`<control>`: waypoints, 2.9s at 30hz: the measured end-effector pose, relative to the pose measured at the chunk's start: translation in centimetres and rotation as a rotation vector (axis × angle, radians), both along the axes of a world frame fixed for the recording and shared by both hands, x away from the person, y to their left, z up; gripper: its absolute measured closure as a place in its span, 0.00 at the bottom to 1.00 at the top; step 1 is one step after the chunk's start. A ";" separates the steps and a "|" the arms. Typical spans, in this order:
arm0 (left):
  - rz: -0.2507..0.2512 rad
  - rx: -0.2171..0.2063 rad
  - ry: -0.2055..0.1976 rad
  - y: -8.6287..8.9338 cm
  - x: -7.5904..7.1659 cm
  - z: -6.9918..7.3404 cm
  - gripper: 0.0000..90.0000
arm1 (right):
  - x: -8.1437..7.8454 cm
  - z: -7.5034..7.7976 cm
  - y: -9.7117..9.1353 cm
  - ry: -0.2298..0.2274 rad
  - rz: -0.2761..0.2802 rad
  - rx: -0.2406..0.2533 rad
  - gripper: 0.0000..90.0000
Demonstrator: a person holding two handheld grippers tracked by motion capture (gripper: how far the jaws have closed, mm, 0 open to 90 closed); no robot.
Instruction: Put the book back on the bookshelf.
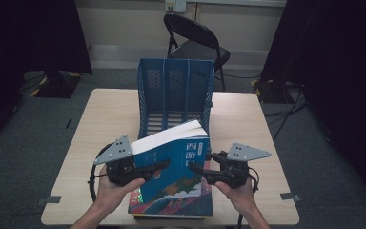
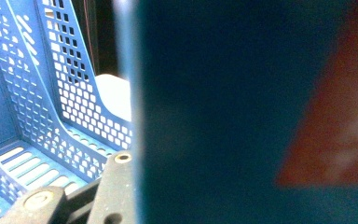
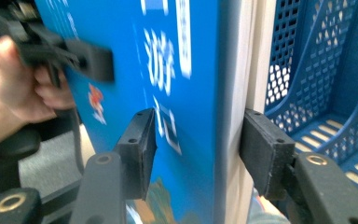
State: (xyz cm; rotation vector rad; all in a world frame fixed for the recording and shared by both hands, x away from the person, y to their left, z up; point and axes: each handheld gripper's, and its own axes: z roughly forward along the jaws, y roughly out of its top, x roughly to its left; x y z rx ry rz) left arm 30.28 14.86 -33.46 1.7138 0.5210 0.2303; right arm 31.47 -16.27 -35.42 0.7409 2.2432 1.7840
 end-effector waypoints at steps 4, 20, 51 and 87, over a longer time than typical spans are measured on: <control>0.023 0.005 -0.012 -0.1 -0.6 0.0 0.66 | 0.1 -0.9 -0.1 0.010 0.003 -0.017 0.54; 0.111 -0.009 0.001 -0.3 -1.0 -0.2 0.64 | 1.6 -1.9 1.0 0.039 0.015 -0.016 0.53; 0.189 -0.043 0.158 3.1 2.7 -0.2 0.68 | 2.2 -3.5 -0.8 0.071 -0.081 -0.051 0.44; 0.344 -0.014 0.187 7.3 2.8 2.5 0.68 | 1.6 -7.3 -6.8 0.151 -0.268 -0.126 0.43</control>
